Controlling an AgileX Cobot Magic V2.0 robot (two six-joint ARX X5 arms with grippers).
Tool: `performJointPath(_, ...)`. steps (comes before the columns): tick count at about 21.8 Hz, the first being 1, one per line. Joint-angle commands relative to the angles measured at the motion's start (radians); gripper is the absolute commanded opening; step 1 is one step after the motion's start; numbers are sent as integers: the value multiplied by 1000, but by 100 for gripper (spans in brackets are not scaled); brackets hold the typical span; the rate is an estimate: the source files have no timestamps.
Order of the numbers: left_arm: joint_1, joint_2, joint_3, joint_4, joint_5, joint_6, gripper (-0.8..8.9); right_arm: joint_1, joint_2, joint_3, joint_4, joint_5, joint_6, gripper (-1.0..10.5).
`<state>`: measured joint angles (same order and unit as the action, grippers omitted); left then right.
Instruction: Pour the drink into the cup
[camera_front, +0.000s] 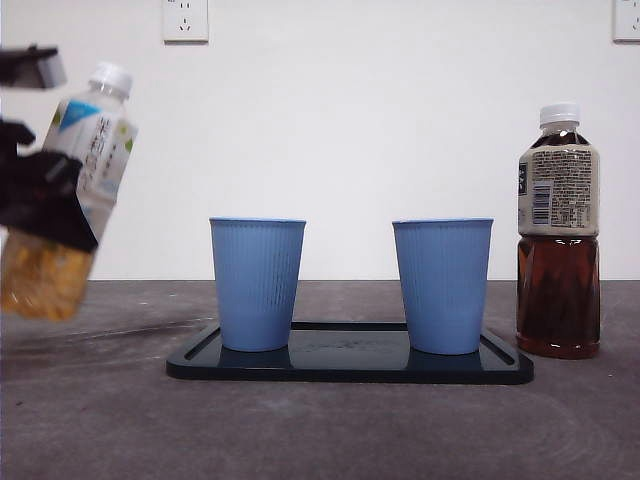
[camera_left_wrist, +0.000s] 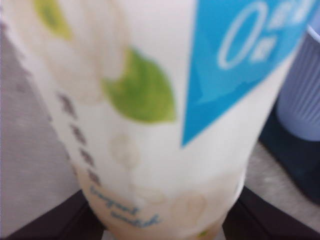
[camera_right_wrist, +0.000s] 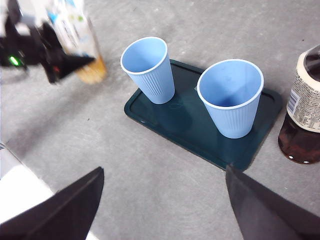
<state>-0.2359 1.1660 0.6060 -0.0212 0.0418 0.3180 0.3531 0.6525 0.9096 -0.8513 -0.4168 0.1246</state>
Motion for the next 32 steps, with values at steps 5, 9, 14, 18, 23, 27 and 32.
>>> performJointPath(5,-49,-18,290,-308,-153,382,239,6,6,14,-49,-17,-75,377)
performJointPath(9,-108,-17,374,-395,-273,517,239,7,6,14,-75,-110,-87,377)
performJointPath(14,-182,4,404,-435,-452,685,239,32,6,14,-78,-162,-87,377)
performJointPath(18,-229,64,405,-429,-594,753,213,67,6,14,-82,-185,-87,377)
performJointPath(23,-277,142,423,-418,-695,826,213,107,6,14,-96,-211,-87,377)
performJointPath(27,-293,179,450,-401,-736,845,213,127,6,14,-99,-216,-87,377)
performJointPath(32,-312,222,496,-403,-785,875,213,155,6,14,-107,-216,-88,377)
